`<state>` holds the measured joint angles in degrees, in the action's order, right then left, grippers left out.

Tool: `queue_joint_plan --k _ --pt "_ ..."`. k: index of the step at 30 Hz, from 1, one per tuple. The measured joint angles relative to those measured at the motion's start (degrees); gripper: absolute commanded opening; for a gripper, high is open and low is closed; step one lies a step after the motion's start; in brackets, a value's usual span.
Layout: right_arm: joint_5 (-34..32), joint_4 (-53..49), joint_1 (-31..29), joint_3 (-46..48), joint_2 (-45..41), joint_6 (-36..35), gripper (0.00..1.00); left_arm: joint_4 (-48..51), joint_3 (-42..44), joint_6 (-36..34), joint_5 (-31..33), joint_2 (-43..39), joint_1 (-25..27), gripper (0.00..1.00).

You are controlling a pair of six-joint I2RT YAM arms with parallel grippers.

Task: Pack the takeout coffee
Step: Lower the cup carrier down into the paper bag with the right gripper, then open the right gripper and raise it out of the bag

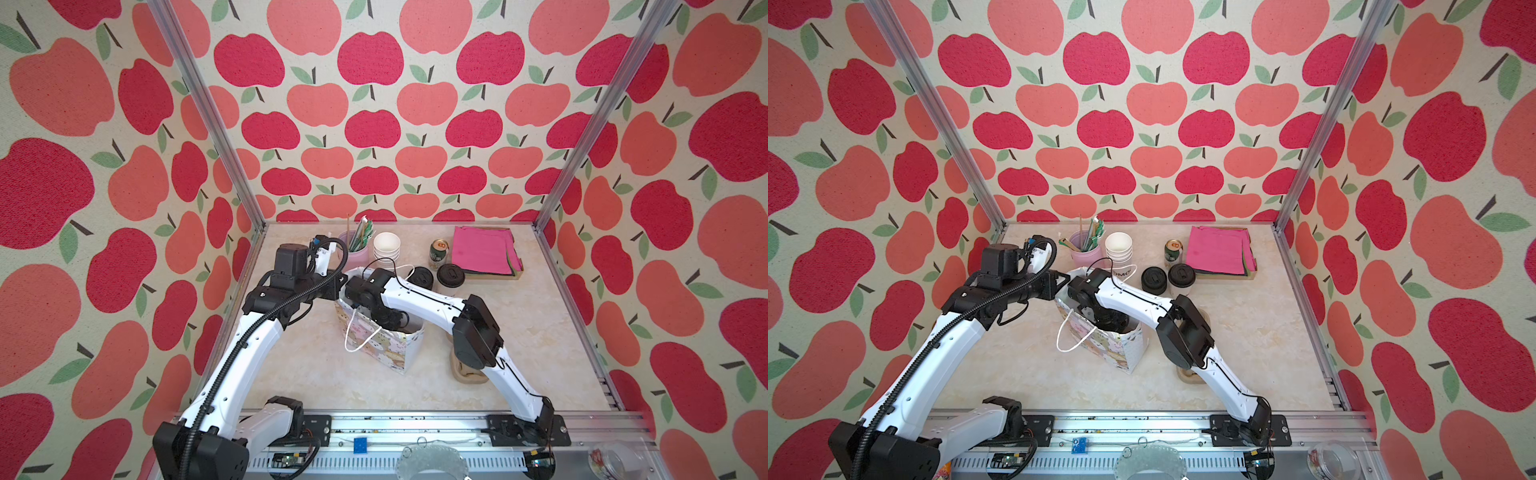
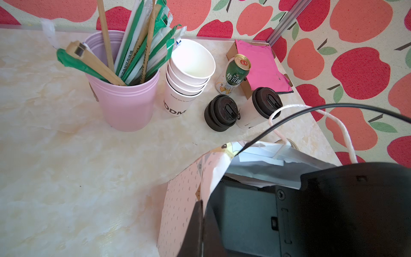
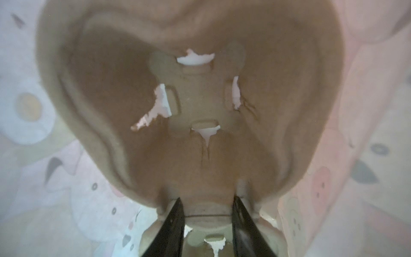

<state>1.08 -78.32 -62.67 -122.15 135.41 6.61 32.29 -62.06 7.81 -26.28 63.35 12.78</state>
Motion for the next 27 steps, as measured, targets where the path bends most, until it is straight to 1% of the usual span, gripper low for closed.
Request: queue_joint_plan --k 12,20,25,27 --pt "-0.90 -0.90 -0.59 0.02 1.01 0.02 0.37 -0.07 0.44 0.00 0.00 -1.05 0.00 0.00" --pt "-1.07 -1.03 -0.70 0.02 1.66 0.04 0.41 -0.02 0.85 0.00 0.39 -1.84 0.00 0.00" --pt "-1.25 -1.07 -0.70 -0.31 1.66 0.04 0.46 0.00 0.85 0.00 0.44 -1.86 0.00 0.00" --pt "-1.27 -1.20 -0.70 -0.61 1.66 0.11 0.51 0.02 0.85 -0.02 0.66 -1.86 0.00 0.00"
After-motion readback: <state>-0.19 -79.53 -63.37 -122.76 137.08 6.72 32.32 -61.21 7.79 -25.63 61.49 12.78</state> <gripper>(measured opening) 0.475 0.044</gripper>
